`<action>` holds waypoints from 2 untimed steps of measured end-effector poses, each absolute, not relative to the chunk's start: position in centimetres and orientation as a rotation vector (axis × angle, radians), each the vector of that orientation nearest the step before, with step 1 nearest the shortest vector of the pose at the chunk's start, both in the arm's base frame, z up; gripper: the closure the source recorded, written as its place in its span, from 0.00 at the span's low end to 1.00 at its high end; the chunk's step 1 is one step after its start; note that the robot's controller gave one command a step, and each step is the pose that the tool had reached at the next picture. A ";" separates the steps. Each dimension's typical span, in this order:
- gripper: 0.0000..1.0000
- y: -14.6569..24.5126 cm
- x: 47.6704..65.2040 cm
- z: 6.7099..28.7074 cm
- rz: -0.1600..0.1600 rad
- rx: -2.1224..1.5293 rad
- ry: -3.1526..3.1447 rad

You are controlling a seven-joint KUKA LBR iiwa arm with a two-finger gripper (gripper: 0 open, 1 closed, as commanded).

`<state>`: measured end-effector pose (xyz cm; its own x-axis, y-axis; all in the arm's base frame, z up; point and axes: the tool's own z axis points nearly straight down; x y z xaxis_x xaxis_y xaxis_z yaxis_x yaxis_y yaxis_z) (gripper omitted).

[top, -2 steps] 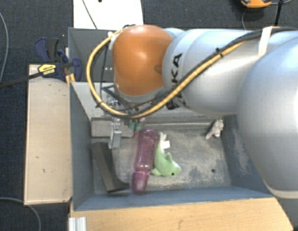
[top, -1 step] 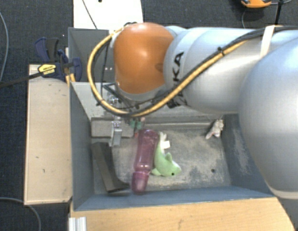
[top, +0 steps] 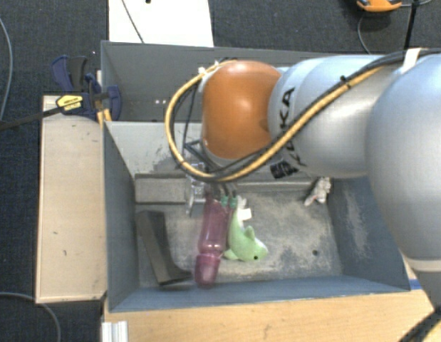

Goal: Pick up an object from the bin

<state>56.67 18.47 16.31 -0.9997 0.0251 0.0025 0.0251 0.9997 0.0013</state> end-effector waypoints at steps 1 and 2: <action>1.00 18.5 56.7 16.3 -0.003 -0.041 -3.139; 1.00 18.5 56.9 21.1 0.000 -0.051 -3.134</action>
Offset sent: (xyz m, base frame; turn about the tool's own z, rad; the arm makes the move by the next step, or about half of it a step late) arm 0.0074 0.0004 0.1308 0.0237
